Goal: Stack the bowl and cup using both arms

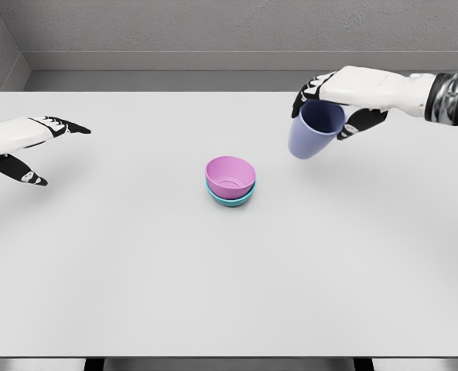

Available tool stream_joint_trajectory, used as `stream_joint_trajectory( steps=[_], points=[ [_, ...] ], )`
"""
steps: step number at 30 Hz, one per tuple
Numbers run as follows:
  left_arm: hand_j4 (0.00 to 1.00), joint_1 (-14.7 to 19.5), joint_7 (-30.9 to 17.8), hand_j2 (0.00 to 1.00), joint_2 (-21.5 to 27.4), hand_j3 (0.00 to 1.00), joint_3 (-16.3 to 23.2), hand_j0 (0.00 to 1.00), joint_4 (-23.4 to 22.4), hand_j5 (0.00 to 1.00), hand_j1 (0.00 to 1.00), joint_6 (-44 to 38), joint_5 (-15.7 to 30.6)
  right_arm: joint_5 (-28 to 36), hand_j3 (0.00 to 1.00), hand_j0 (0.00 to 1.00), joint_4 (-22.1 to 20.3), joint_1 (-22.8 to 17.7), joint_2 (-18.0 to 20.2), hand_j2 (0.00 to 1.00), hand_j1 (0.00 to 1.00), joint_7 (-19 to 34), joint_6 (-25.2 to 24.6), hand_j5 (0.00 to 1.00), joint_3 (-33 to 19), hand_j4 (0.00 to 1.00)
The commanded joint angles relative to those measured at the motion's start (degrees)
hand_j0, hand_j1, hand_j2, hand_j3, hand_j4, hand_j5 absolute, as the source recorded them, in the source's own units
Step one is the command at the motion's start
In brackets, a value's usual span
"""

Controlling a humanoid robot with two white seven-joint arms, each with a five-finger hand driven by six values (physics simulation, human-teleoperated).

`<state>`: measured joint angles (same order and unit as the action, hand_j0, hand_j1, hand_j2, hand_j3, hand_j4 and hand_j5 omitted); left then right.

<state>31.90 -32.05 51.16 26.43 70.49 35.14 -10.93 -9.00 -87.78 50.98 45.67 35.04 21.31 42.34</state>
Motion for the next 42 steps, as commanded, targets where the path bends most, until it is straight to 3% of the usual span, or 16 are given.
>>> stream_joint_trajectory(
  steps=[1,9,22,34,42],
  points=[
    [1.0,0.0,0.05,1.0,0.08,1.0,-0.06,1.0,0.0,1.0,1.0,-0.14,0.38,0.3,0.6,0.6,-0.99,0.09,-1.37,0.6,0.6,-0.04,-0.13,0.6,-0.06,0.6],
    [1.0,0.0,-0.03,1.0,0.08,1.0,-0.06,1.0,0.0,1.0,1.0,-0.14,0.38,0.38,0.6,0.6,-4.24,0.18,-3.31,0.6,0.6,-0.04,-0.39,0.6,-0.06,0.6],
    [1.0,0.0,-0.03,1.0,0.17,1.0,-0.06,1.0,0.0,1.0,1.0,-0.14,0.38,0.47,0.6,0.6,-4.94,0.53,-7.0,0.6,0.6,-0.04,-0.22,0.6,0.73,0.6],
    [1.0,0.0,0.05,1.0,0.17,1.0,-0.06,1.0,0.0,1.0,1.0,-0.14,0.38,0.47,0.61,0.61,-4.77,0.53,-8.76,0.61,0.61,-0.04,-0.31,0.61,2.66,0.61],
    [1.0,0.0,0.05,1.0,0.26,1.0,-0.06,1.0,-0.09,1.0,1.0,-0.14,0.38,0.03,0.61,0.61,-1.52,0.62,-9.99,0.61,0.61,-0.04,-0.57,0.61,3.19,0.61]
  ],
)
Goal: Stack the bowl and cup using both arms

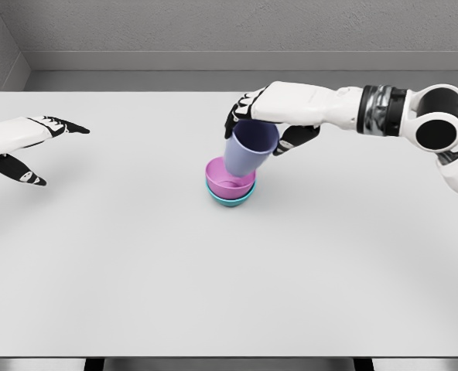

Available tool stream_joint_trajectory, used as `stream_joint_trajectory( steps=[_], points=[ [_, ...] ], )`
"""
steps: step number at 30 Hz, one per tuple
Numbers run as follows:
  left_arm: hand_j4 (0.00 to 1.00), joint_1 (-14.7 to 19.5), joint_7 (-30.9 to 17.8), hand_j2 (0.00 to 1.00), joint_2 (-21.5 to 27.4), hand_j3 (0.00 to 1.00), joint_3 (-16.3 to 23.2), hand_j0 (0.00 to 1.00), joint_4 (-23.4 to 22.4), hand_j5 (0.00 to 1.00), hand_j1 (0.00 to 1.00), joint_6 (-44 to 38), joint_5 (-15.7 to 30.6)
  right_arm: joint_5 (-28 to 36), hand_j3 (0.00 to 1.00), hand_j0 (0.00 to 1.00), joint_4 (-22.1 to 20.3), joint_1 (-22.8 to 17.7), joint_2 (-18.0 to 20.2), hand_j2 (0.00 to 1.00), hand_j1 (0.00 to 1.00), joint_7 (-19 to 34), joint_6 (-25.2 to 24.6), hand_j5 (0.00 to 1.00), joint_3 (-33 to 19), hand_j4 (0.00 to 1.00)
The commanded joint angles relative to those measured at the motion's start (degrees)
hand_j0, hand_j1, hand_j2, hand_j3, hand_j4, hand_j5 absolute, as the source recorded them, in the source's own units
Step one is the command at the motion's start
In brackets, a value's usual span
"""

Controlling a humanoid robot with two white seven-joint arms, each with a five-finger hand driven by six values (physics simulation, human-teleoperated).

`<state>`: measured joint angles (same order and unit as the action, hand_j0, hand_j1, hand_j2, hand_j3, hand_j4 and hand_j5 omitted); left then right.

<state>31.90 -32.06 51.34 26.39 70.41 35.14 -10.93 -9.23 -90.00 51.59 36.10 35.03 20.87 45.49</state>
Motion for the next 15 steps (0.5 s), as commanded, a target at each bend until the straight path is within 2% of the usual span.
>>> stream_joint_trajectory(
  steps=[1,9,15],
  points=[
    [1.0,0.0,-0.02,1.0,0.08,1.0,-0.03,1.0,-0.01,1.0,1.0,-0.14,0.38,0.18,0.61,0.61,0.79,0.0,-0.51,0.61,0.61,-0.03,-0.13,0.61,0.38,0.61],
    [1.0,0.0,0.07,1.0,0.08,1.0,-0.03,1.0,-0.01,1.0,1.0,-0.14,0.38,0.18,0.61,0.61,2.81,0.09,-2.18,0.61,0.61,-0.03,-0.04,0.61,1.88,0.61],
    [1.0,0.0,-0.02,1.0,0.08,1.0,-0.03,1.0,-0.01,1.0,1.0,-0.14,0.38,0.18,0.61,0.61,6.06,0.44,-3.5,0.61,0.61,-0.03,0.13,0.61,3.99,0.61]
  ],
)
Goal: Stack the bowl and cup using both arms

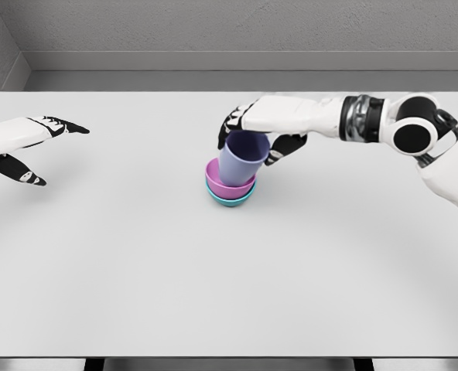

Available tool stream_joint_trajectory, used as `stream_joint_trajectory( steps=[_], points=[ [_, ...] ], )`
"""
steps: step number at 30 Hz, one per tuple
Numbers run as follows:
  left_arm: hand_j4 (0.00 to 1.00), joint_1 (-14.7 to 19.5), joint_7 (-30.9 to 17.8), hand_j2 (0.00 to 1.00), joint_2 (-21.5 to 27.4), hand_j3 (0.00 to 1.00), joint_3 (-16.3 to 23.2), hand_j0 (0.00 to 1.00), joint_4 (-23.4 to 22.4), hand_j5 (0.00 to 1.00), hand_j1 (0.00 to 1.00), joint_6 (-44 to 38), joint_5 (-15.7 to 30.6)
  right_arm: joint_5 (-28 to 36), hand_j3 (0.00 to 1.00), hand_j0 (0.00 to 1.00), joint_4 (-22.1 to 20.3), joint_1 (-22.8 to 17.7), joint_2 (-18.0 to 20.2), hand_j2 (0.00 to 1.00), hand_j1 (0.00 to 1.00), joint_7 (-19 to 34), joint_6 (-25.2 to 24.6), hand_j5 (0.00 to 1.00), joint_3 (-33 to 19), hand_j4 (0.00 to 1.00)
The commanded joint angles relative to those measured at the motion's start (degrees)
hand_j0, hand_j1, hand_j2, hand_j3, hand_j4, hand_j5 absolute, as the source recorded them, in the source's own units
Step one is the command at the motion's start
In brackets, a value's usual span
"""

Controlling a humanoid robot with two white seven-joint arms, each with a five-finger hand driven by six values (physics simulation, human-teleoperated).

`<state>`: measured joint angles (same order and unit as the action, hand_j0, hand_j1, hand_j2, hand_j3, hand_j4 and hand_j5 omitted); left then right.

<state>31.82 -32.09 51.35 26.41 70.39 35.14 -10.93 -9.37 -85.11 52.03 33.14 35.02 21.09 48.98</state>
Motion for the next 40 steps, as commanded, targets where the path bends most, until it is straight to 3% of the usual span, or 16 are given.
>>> stream_joint_trajectory(
  steps=[1,4,5,7,17,21,24,26,28,33,40],
  points=[
    [1.0,0.0,0.01,1.0,0.06,1.0,0.05,1.0,0.01,1.0,1.0,-0.14,0.38,0.23,0.61,0.61,1.26,0.0,-0.53,0.61,0.61,-0.02,-0.08,0.61,0.86,0.61],
    [1.0,-0.97,0.01,1.0,0.15,1.0,-0.04,1.0,0.01,1.0,1.0,-0.14,0.29,0.23,0.62,0.62,1.35,0.0,-0.62,0.62,0.62,-0.02,-0.08,0.62,1.38,0.62],
    [1.0,-1.14,0.01,1.0,0.15,1.0,-0.04,1.0,-0.08,1.0,1.0,-0.14,0.29,0.23,0.66,0.66,1.44,0.0,-0.62,0.66,0.66,-0.02,-0.08,0.66,1.38,0.66],
    [1.0,-1.93,0.01,1.0,0.24,1.0,-0.13,1.0,-0.08,1.0,1.0,-0.14,0.29,0.23,1.0,1.0,1.7,0.0,-0.97,1.0,1.0,-0.02,-0.34,1.0,1.38,1.0],
    [1.0,-1.93,0.01,1.0,0.33,1.0,-0.13,1.0,-0.08,1.0,1.0,-0.14,0.29,-0.12,1.0,1.0,1.52,1.41,-0.36,1.0,1.0,-0.02,-0.34,1.0,-0.37,1.0],
    [1.0,-1.93,0.01,1.0,0.5,1.0,-0.3,1.0,-0.17,1.0,1.0,-0.14,0.73,-0.04,1.0,1.0,-4.45,0.27,5.53,1.0,1.0,-0.02,1.84,1.0,-12.49,1.0],
    [1.0,-2.11,0.28,1.0,0.85,1.0,-1.45,1.0,-1.49,1.0,1.0,-0.14,1.17,0.14,1.0,1.0,-4.98,-4.04,8.52,1.0,1.0,-0.02,8.0,1.0,-20.32,1.0],
    [1.0,-2.37,0.28,1.0,1.03,1.0,-2.68,1.0,-2.02,1.0,1.0,-0.14,1.17,0.4,1.0,1.0,-4.98,-9.74,11.24,1.0,1.0,-0.02,13.91,1.0,-26.38,1.0],
    [1.0,-3.08,0.28,1.0,1.03,1.0,-3.73,1.0,-2.01,1.0,1.0,-0.14,1.26,0.49,1.0,1.0,-4.98,-15.38,13.0,1.0,1.0,-0.02,13.91,1.0,-31.05,1.0],
    [1.0,-3.25,0.1,1.0,1.29,1.0,-4.17,1.0,-1.93,1.0,1.0,-0.14,1.26,0.67,1.0,1.0,-4.36,-21.8,15.55,1.0,1.0,-0.02,13.91,1.0,-33.95,1.0],
    [1.0,-3.6,0.1,1.0,1.29,1.0,-4.26,1.0,-1.84,1.0,1.0,-0.14,1.26,0.75,1.0,1.0,-4.19,-22.94,15.47,1.0,1.0,-0.02,13.91,1.0,-33.77,1.0]
  ],
)
